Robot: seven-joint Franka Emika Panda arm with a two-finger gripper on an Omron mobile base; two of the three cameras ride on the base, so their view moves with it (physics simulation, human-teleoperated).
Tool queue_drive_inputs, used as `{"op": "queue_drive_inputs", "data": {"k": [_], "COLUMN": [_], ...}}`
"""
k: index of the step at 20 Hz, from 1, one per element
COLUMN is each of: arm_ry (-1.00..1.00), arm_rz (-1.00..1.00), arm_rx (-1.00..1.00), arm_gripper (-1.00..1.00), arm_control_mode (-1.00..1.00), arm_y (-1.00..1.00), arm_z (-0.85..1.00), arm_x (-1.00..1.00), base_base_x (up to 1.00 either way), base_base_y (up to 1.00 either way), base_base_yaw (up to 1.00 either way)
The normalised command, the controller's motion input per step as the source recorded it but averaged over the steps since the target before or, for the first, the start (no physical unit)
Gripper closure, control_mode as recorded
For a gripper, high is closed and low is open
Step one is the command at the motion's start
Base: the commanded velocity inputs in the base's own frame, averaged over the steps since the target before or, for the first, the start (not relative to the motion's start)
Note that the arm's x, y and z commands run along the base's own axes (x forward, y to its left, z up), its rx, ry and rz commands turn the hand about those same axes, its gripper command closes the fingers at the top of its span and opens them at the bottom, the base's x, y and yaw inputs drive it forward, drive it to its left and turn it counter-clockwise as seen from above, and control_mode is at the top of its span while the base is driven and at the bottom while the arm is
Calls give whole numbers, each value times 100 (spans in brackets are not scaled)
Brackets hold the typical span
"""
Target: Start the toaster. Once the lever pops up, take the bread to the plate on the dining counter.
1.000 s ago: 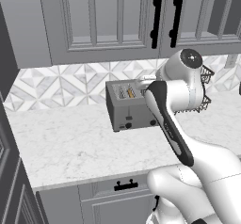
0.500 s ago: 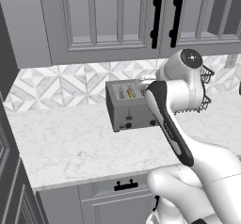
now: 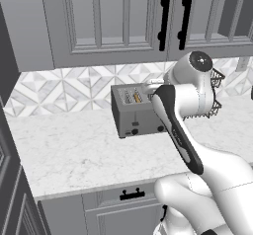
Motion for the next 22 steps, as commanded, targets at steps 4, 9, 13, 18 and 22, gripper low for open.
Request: {"op": "queue_drive_inputs", "data": {"k": [4, 9, 13, 18, 22], "arm_ry": [0, 0, 0, 0, 0], "arm_rz": [0, 0, 0, 0, 0], "arm_rx": [0, 0, 0, 0, 0], "arm_gripper": [-100, -100, -100, -100, -100], "arm_control_mode": [-100, -100, -100, -100, -100], "arm_y": [0, 0, 0, 0, 0], "arm_z": [0, 0, 0, 0, 0], "arm_x": [0, 0, 0, 0, 0], "base_base_x": [0, 0, 0, 0, 0], "base_base_y": [0, 0, 0, 0, 0], "base_base_yaw": [0, 0, 0, 0, 0]}}
